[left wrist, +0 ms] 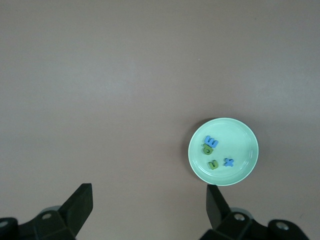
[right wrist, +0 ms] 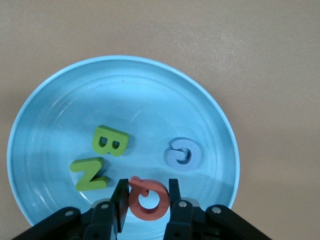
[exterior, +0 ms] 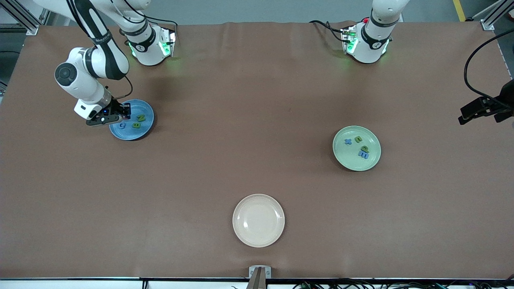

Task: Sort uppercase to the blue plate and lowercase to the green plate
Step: 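Place the pink Q with the right gripper while the left gripper withdraws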

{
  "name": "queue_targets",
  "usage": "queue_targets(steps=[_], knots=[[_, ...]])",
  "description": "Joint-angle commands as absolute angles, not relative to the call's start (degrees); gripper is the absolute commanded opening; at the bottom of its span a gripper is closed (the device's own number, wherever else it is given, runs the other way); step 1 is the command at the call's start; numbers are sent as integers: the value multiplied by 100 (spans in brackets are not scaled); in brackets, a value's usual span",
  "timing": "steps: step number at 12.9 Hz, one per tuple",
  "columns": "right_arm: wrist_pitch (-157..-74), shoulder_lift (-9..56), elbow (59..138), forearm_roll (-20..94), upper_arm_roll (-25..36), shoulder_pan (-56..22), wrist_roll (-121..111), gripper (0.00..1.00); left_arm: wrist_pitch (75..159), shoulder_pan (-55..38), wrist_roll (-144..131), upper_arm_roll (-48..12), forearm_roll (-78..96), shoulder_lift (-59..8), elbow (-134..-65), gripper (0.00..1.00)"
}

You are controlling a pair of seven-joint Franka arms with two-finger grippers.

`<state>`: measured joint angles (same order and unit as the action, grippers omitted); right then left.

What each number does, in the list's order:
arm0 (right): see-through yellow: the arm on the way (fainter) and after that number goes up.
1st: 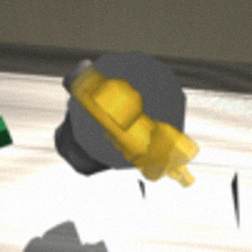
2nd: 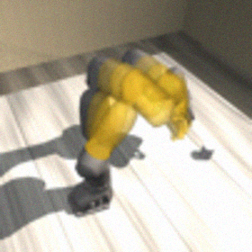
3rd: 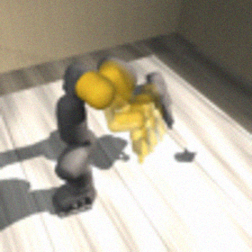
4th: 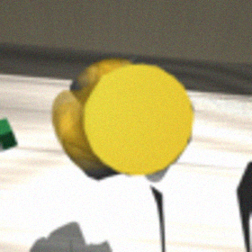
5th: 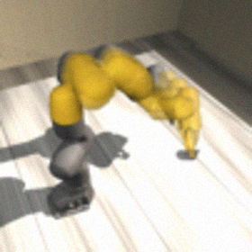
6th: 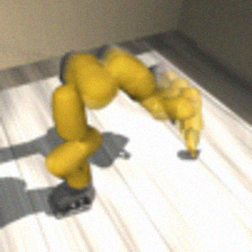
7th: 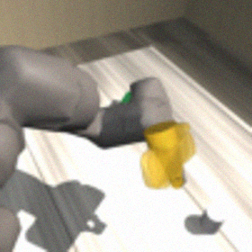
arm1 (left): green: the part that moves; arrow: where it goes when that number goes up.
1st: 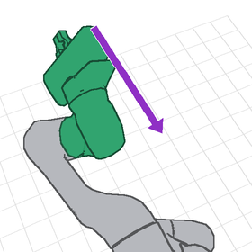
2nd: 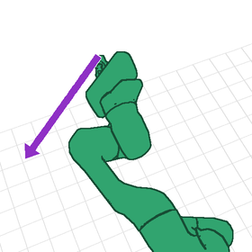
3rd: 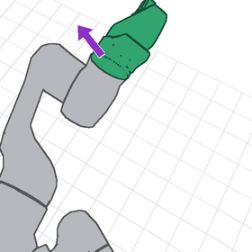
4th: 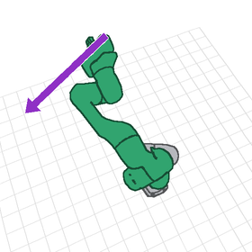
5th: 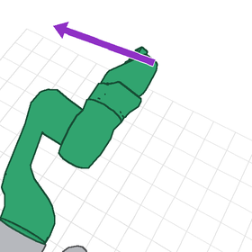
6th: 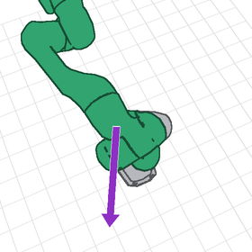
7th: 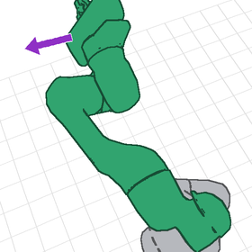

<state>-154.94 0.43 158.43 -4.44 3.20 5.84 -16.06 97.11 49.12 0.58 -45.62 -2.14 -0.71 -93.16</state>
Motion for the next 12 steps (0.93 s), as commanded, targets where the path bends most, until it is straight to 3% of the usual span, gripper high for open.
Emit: queue_targets(steps=[1, 2, 8, 9, 10, 11, 12], knots=[[-15601, 26, 16031, -501, 246, 677, -1652, 1, 9554, 4748, 176, -4439, -105, 18, -8992, 100], [-15609, 105, 16023, -501, 246, 677, -1652, 1, 9562, 4363, 176, -4099, -123, -9, -8974, 99], [-15645, 378, 15979, -457, 237, 668, -1652, 3, 9317, 252, 438, 90, -97, 9, -8974, 100], [-15645, 378, 15970, -457, 237, 659, -1644, 8, 9299, -93, 492, 488, -97, 35, -8991, 100], [-15610, 387, 15935, -457, 237, 624, -1591, 42, 9255, -114, 492, 518, -88, 35, -8991, 100], [-15575, 378, 15874, -457, 237, 598, -1573, 99, 9237, -97, 492, 519, -88, 35, -8991, 100], [-15574, 369, 15864, -457, 237, 598, -1573, 100, 9229, -97, 492, 519, -88, 35, -9000, 100]])
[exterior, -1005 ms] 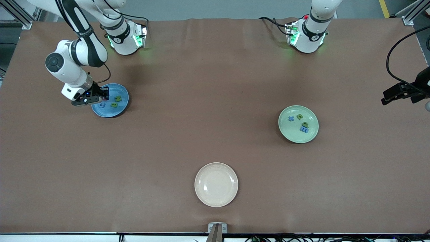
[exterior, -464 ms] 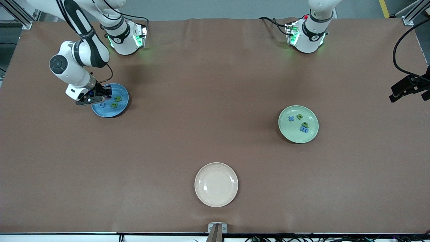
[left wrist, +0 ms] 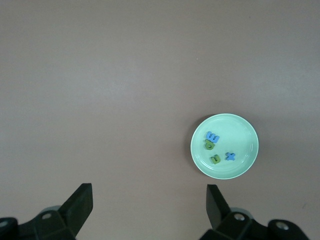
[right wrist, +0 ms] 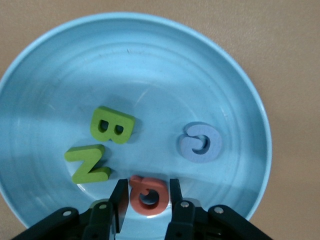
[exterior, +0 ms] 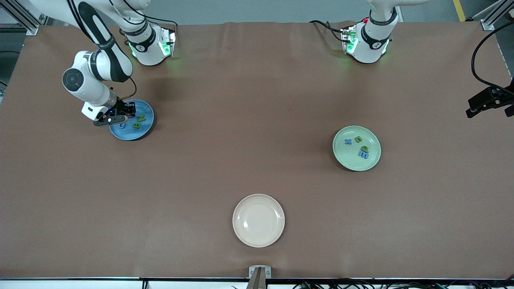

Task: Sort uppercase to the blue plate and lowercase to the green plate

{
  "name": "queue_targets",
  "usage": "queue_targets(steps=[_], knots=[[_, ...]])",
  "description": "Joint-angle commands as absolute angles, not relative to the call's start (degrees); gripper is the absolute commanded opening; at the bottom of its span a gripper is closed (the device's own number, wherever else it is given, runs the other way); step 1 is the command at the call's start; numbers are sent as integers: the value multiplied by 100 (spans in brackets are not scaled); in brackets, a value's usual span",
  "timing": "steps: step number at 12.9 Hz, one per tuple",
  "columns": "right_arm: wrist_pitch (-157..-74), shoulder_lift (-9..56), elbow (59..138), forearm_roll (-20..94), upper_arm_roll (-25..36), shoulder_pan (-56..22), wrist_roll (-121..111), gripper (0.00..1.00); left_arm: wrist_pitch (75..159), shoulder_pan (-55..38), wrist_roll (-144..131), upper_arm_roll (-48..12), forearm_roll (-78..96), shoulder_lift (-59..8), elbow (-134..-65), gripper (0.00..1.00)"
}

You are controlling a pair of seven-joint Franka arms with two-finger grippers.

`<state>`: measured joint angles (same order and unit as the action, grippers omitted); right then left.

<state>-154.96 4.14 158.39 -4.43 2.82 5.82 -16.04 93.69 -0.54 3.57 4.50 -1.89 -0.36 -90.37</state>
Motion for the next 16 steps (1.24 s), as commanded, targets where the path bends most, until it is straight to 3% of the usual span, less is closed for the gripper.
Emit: queue_targets(steps=[1, 3, 6, 10, 16], knots=[[-15548, 352, 15856, -457, 237, 598, -1565, 100, 9229, -105, 483, 519, -88, 35, -9000, 100], [-14841, 107, 15620, -457, 211, 580, -1564, 100, 9229, -97, 483, 519, -88, 35, -9009, 100], [-13039, -245, 14698, -440, 202, 492, -1486, 100, 9229, -105, 483, 510, -88, 35, -9026, 100], [-11438, -404, 13538, -439, 193, 387, -960, 100, 9237, -149, 431, 492, -97, 18, -9018, 100], [-9504, -212, 11070, -422, 211, 220, -502, 100, 9237, -114, 492, 492, -97, 35, -8974, 100]])
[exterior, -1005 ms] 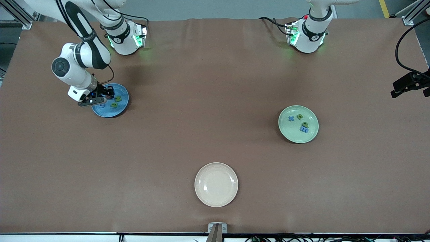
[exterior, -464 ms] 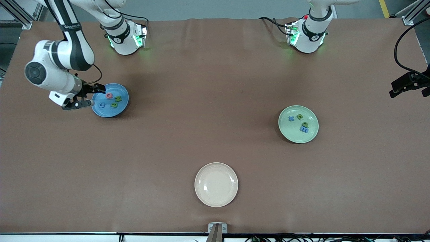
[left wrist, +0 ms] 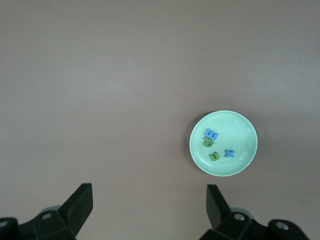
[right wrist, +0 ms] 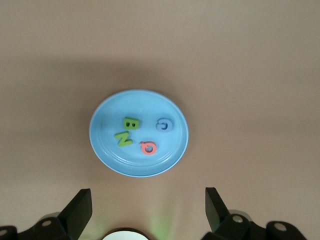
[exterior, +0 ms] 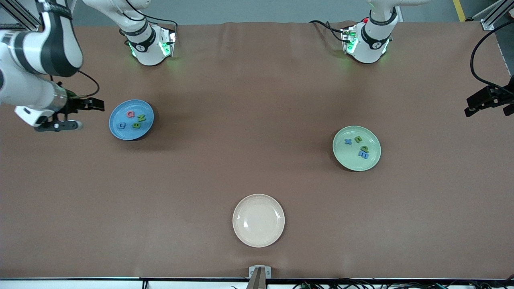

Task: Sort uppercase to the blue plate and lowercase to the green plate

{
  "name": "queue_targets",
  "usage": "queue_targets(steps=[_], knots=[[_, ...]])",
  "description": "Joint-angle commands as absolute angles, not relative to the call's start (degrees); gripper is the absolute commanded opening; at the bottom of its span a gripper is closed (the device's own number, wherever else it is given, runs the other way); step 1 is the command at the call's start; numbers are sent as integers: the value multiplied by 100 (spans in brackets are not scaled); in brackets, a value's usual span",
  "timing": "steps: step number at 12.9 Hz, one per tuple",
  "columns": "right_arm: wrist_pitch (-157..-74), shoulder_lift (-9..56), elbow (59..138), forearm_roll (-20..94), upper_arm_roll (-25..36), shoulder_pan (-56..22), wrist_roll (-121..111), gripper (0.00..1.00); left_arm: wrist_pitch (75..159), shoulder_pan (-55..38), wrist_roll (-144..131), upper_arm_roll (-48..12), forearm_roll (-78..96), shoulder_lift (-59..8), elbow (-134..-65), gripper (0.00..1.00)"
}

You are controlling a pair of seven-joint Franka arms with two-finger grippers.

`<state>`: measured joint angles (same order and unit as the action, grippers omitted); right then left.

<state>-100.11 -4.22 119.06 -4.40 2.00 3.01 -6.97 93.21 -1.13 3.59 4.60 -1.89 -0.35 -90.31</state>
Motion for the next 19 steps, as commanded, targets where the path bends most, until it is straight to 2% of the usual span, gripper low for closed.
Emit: queue_targets(steps=[1, 4, 12, 15, 19], knots=[[-9283, -54, 10639, -422, 202, 220, -423, 100, 9237, -123, 492, 492, -88, 35, -8974, 100], [-8825, 386, 9784, -177, 220, 228, -360, 100, 9237, -106, 492, 492, -44, 44, -8965, 100], [-8816, 712, 8869, 60, 255, 465, -387, 100, 9290, -97, 483, 501, 62, 35, -8886, 100], [-8115, 712, 8176, 79, 255, 475, -422, 100, 9299, -97, 483, 501, 114, 35, -8894, 100], [-7717, 668, 8104, 9, 246, 466, -369, 100, 9299, -105, 475, 518, 211, 26, -8886, 100]])
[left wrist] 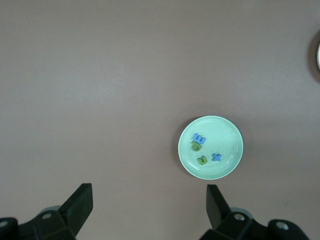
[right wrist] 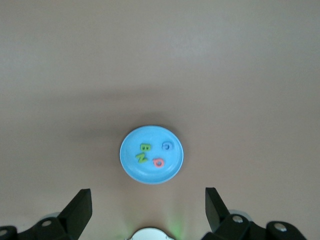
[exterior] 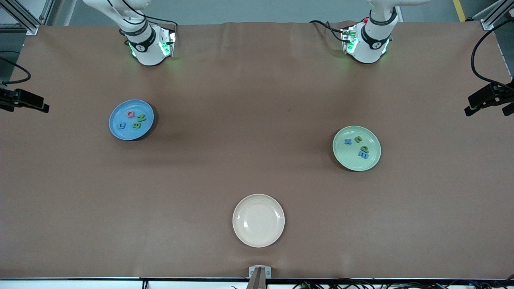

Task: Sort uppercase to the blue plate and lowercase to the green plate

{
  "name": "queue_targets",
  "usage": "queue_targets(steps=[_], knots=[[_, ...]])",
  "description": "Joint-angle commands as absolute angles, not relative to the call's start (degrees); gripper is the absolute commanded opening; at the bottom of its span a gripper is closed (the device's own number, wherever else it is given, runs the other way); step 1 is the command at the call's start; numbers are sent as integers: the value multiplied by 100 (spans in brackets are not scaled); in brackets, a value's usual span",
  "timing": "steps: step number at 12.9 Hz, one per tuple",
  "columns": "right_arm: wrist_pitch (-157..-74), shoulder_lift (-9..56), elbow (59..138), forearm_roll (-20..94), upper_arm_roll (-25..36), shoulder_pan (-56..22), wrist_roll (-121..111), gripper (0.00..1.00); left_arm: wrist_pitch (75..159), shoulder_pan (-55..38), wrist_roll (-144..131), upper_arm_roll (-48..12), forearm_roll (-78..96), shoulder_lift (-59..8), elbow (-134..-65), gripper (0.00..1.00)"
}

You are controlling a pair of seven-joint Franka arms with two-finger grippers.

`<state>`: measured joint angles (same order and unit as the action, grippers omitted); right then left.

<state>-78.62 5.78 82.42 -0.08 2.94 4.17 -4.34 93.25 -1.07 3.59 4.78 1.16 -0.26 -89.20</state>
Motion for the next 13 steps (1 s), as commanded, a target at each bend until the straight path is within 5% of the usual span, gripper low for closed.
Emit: queue_targets(steps=[1, 13], knots=[[-7682, 668, 8121, 35, 255, 492, -360, 100, 9299, -105, 475, 519, 202, 26, -8886, 100], [-7963, -105, 9035, 114, 615, 18, -404, 100, 9299, -97, 466, 519, 220, 18, -8807, 100]])
